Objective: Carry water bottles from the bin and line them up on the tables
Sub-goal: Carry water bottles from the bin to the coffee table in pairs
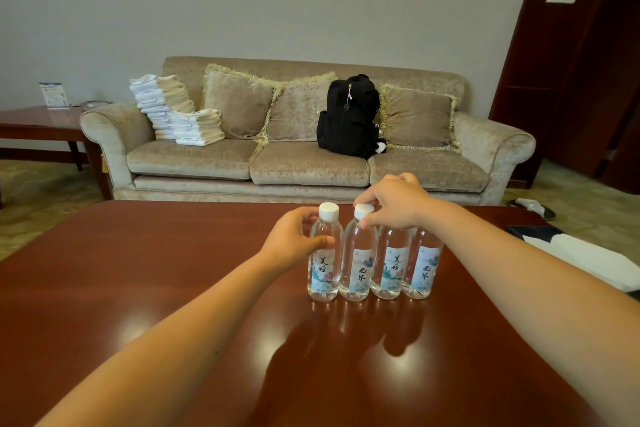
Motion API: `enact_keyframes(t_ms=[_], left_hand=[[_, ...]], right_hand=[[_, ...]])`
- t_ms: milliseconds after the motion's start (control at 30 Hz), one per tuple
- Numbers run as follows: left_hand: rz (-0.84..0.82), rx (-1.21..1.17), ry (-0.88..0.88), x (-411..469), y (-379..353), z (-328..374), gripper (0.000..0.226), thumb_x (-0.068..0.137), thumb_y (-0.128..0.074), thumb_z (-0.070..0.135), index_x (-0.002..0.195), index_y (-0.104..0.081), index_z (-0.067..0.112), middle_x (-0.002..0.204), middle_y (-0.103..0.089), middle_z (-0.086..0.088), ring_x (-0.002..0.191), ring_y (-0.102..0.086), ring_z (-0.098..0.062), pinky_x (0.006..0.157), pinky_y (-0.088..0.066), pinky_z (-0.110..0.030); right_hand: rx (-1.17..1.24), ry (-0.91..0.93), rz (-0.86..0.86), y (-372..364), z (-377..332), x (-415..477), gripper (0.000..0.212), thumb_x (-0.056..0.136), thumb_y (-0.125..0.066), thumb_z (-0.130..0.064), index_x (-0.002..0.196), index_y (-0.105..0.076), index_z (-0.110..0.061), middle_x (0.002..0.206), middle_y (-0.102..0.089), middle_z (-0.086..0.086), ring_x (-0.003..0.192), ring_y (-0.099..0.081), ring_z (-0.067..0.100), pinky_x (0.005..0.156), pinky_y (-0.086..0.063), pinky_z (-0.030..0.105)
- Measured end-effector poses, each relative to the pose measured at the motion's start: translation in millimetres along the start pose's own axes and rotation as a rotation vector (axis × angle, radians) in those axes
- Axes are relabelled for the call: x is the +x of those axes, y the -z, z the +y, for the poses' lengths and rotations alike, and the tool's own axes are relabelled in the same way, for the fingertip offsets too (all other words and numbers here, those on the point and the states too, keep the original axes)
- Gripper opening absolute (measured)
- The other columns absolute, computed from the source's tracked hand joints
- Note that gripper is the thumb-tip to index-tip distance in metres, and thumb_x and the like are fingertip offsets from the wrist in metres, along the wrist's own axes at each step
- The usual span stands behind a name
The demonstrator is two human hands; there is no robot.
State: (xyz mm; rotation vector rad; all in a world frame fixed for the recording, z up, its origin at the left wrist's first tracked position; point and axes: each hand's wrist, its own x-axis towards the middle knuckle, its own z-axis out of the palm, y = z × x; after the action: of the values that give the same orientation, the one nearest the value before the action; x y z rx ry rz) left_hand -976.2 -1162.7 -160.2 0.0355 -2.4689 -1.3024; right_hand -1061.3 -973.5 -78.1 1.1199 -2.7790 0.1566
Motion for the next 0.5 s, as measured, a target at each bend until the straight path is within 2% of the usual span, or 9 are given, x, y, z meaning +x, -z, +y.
enact_keyframes(t_ms=[133,233,400,500], left_hand=[[0.01,-0.004,0.013,3.4,-3.8,0.4,0.051,0.076,-0.083,0.02,0.123,-0.062,0.021,0.113,-0.068,0.004,0.108,-0.063,-0.013,0.095,-0.052,-0.038],[0.005,-0.005,0.02,5.5,-4.1,-1.2,0.053,0.076,-0.083,0.021,0.124,-0.061,0.021,0.113,-0.069,0.004,0.108,-0.063,-0.013,0.096,-0.052,-0.04],[-0.023,-0.024,0.043,4.2,-2.0,-0.6,0.055,0.076,-0.083,0.024,0.126,-0.06,0.023,0.114,-0.068,0.006,0.108,-0.061,-0.01,0.09,-0.051,-0.03],[-0.051,-0.041,0.042,0.9,-1.3,3.5,0.053,0.083,-0.077,0.019,0.132,-0.058,0.024,0.117,-0.067,0.003,0.112,-0.06,-0.013,0.092,-0.049,-0.03]], right_hand=[[0.002,-0.012,0.009,-2.4,3.9,0.3,0.015,0.086,-0.07,-0.046,0.099,-0.073,-0.038,0.091,-0.066,-0.009,0.108,-0.047,0.02,0.1,-0.019,0.039],[0.019,-0.031,0.001,-3.1,4.1,0.0,0.019,0.086,-0.07,-0.046,0.103,-0.073,-0.04,0.104,-0.068,-0.009,0.113,-0.048,0.019,0.099,-0.02,0.039],[0.068,-0.068,0.0,-7.0,3.1,-1.8,0.023,0.085,-0.07,-0.045,0.106,-0.072,-0.036,0.11,-0.071,-0.007,0.115,-0.055,0.019,0.094,-0.023,0.037],[0.074,-0.117,0.01,-7.8,-1.0,-8.4,0.041,0.087,-0.068,-0.047,0.126,-0.062,-0.037,0.126,-0.066,-0.007,0.127,-0.049,0.021,0.109,-0.021,0.043]])
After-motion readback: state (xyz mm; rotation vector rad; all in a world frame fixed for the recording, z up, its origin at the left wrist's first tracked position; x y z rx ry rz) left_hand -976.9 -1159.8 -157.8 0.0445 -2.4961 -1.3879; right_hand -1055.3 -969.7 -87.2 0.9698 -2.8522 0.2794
